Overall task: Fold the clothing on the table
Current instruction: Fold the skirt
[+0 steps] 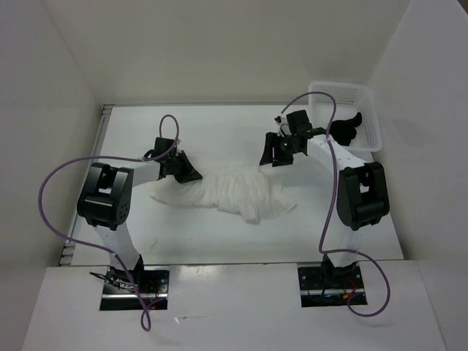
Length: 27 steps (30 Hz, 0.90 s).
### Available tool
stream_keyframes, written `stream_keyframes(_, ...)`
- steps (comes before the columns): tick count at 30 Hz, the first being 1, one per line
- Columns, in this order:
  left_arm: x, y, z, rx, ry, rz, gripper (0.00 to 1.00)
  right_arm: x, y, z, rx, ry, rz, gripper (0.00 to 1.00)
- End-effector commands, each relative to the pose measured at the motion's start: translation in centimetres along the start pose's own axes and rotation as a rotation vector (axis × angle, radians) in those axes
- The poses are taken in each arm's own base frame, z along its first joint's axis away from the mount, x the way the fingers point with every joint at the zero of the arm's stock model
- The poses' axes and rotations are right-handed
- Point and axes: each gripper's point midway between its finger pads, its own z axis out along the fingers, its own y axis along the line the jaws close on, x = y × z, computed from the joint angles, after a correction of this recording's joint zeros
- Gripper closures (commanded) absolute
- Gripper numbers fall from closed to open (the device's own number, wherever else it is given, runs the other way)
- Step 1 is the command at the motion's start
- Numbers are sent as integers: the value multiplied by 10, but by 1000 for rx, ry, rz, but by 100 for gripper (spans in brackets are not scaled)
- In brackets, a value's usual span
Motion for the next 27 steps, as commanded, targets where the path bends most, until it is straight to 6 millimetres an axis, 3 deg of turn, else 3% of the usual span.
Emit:
stream_keyframes(1, -29, 6, -21, 4, -79, -37, 99, 21, -23, -7, 64, 3, 93, 37)
stream_keyframes(6, -42, 7, -26, 22, -99, -51, 99, 59, -29, -5, 60, 78, 125, 35)
stream_keyframes(7, -42, 7, -26, 22, -99, -51, 99, 66, -29, -3, 53, 96, 132, 28)
stream_keyframes(11, -38, 16, -22, 15, -84, -66, 99, 85, -18, 1, 9, 134, 122, 27)
stream_keyframes(17, -37, 15, -20, 29, -72, -66, 99, 87, -6, 4, -51, 119, 108, 26)
stream_keyframes(20, -37, 15, -20, 29, -72, -66, 99, 83, -2, 2, -72, 87, 101, 16)
stream_keyframes(27, -37, 15, -20, 29, -72, -66, 99, 85, 0, 10, -67, 98, 87, 10)
